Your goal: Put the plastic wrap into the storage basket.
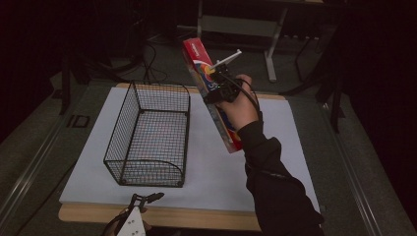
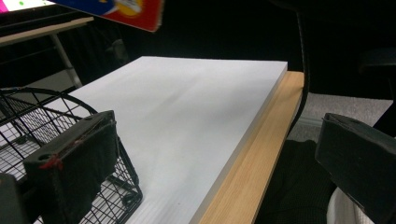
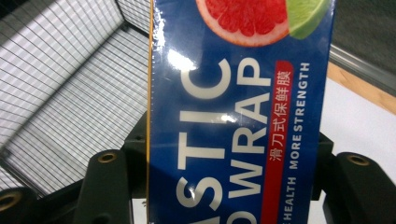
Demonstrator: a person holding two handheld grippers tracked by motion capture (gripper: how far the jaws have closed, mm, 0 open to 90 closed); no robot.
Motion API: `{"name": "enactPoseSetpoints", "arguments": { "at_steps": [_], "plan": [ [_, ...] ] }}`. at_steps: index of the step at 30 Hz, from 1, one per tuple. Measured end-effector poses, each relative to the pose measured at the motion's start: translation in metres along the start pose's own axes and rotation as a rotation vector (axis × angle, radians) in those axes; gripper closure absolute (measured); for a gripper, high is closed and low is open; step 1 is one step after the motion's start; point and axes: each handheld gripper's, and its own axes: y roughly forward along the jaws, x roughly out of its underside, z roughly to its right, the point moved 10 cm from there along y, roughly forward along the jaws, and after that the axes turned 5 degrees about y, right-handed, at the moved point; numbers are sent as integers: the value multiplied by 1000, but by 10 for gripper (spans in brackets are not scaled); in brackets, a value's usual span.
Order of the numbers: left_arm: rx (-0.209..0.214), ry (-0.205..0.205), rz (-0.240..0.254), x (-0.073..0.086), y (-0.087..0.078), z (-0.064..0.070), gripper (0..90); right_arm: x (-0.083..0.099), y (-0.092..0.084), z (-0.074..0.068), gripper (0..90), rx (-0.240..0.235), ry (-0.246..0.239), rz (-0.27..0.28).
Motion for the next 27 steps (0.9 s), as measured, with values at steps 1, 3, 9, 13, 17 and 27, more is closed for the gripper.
{"name": "enactPoseSetpoints", "arguments": {
  "at_steps": [1,3,9,13,17,27],
  "plan": [
    [1,0,1,0,0,0,1,-3,1,-5,399,-9,-4,7],
    [1,0,4,-1,0,0,1,-8,4,-16,399,-21,-8,17],
    [9,1,9,-1,-1,2,1,-20,14,-46,399,-46,-29,35],
    [13,3,9,-1,-2,2,1,-28,21,-67,399,-62,-46,49],
    [14,4,7,-1,-1,1,1,-35,26,-83,399,-78,-50,59],
    [20,3,14,-1,-3,1,1,-47,40,-120,399,-107,-73,94]
  ]
}}
